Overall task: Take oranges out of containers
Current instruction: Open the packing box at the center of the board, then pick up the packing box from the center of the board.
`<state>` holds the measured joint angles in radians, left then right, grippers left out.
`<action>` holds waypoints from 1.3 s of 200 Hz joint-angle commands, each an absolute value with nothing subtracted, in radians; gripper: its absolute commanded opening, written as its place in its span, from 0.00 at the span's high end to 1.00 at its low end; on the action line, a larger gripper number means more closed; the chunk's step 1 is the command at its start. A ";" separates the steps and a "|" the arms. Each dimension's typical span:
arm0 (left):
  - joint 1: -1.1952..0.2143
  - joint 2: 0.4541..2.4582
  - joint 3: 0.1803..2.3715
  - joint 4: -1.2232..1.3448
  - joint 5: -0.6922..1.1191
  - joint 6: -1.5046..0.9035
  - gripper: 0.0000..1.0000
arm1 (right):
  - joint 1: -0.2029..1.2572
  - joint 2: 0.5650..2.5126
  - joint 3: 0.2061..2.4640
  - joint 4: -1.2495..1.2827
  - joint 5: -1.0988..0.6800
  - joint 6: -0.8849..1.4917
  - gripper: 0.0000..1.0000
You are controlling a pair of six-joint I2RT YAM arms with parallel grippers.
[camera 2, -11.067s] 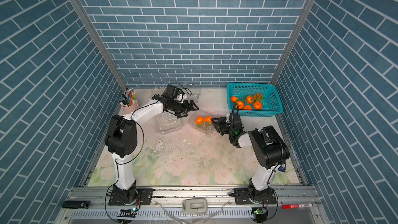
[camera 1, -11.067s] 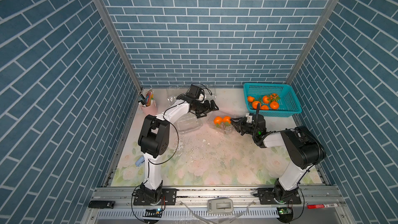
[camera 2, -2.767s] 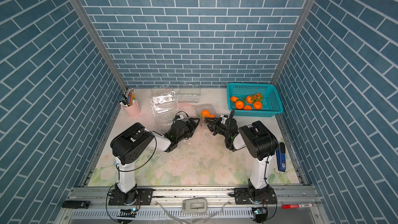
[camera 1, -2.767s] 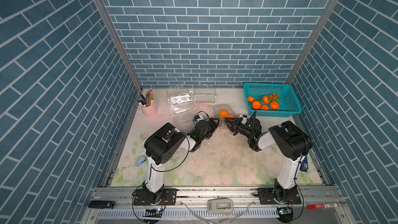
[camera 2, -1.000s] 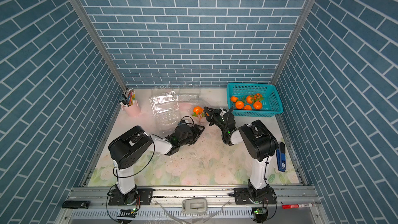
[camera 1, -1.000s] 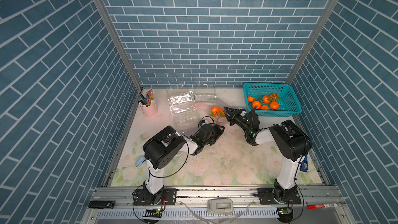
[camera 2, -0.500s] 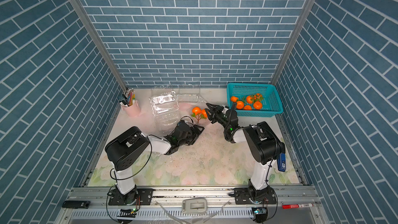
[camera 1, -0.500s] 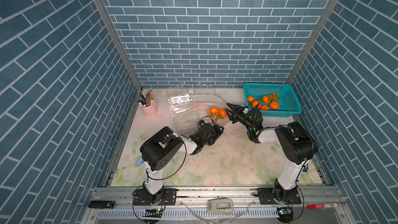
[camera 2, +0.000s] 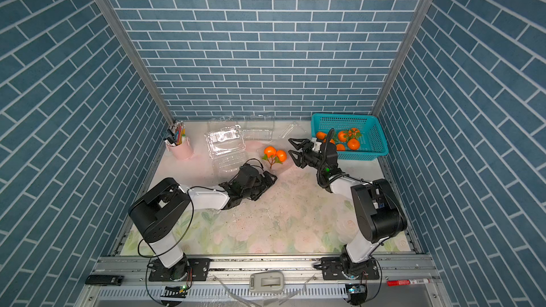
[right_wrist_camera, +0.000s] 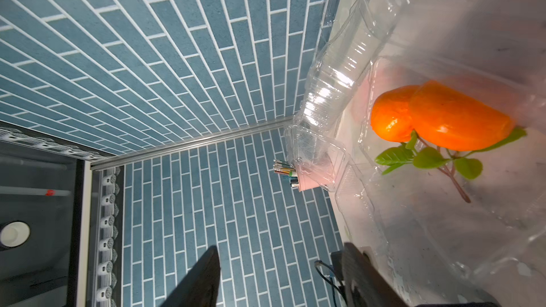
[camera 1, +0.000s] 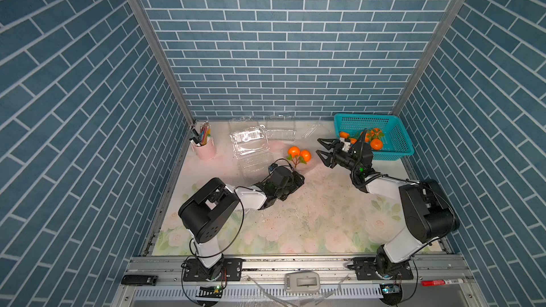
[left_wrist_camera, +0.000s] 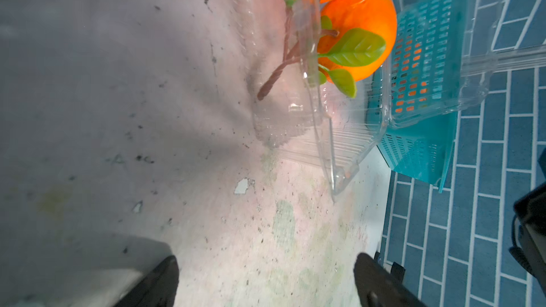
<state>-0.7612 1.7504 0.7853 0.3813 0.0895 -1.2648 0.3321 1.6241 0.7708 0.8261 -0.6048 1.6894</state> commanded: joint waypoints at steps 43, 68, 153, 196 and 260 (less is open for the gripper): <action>-0.745 1.655 0.820 0.170 0.074 -1.161 0.01 | 0.301 1.530 0.846 0.493 -0.657 1.387 0.31; -0.743 1.625 0.824 0.123 0.068 -1.142 0.01 | 0.297 1.510 0.871 0.397 -0.664 1.298 0.30; -0.591 1.527 1.046 -0.227 0.120 -0.880 0.01 | 0.309 1.402 0.965 -0.175 -0.456 0.860 0.29; -0.533 1.670 1.404 -0.493 0.243 -0.742 0.01 | 0.397 1.502 1.004 -0.271 -0.255 0.778 0.29; -0.520 1.819 1.581 -0.547 0.334 -0.680 0.01 | 0.480 1.706 1.115 -0.274 -0.157 0.754 0.33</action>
